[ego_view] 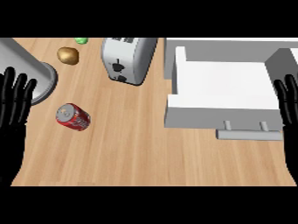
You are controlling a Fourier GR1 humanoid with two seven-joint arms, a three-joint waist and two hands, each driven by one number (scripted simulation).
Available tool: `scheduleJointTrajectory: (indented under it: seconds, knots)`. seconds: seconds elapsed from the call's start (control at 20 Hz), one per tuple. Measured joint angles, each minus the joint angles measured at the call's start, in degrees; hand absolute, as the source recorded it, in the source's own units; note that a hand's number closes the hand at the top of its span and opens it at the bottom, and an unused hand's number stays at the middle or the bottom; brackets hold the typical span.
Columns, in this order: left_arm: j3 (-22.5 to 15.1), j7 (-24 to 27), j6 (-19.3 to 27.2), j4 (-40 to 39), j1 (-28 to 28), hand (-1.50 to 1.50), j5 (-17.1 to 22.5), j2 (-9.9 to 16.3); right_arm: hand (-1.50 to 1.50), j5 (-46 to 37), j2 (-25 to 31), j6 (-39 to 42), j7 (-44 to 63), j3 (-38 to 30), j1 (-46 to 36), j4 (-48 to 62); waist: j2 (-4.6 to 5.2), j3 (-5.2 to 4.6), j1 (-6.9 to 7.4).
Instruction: Pick up the can, place it into the drawer and close the drawer
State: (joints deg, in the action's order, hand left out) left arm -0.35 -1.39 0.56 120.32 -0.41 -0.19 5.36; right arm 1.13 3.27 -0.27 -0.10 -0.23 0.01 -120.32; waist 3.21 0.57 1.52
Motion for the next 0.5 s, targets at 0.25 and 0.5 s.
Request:
scheduleJointTrajectory:
  seconds: [0.25,0.5]
  knots:
    - [-1.1,1.5,-13.8,-3.3,-2.9,-1.5,12.8,5.1,-1.5,-0.2,0.1,0.9,0.1,1.4,-0.3,1.2,-1.88,-0.64,-1.83]
    - [-2.0,-0.3,-29.7,-8.5,-2.0,-1.5,22.6,15.0,-1.5,-0.9,-0.1,-1.5,4.4,-0.8,2.8,3.0,-2.09,-0.82,-3.4]
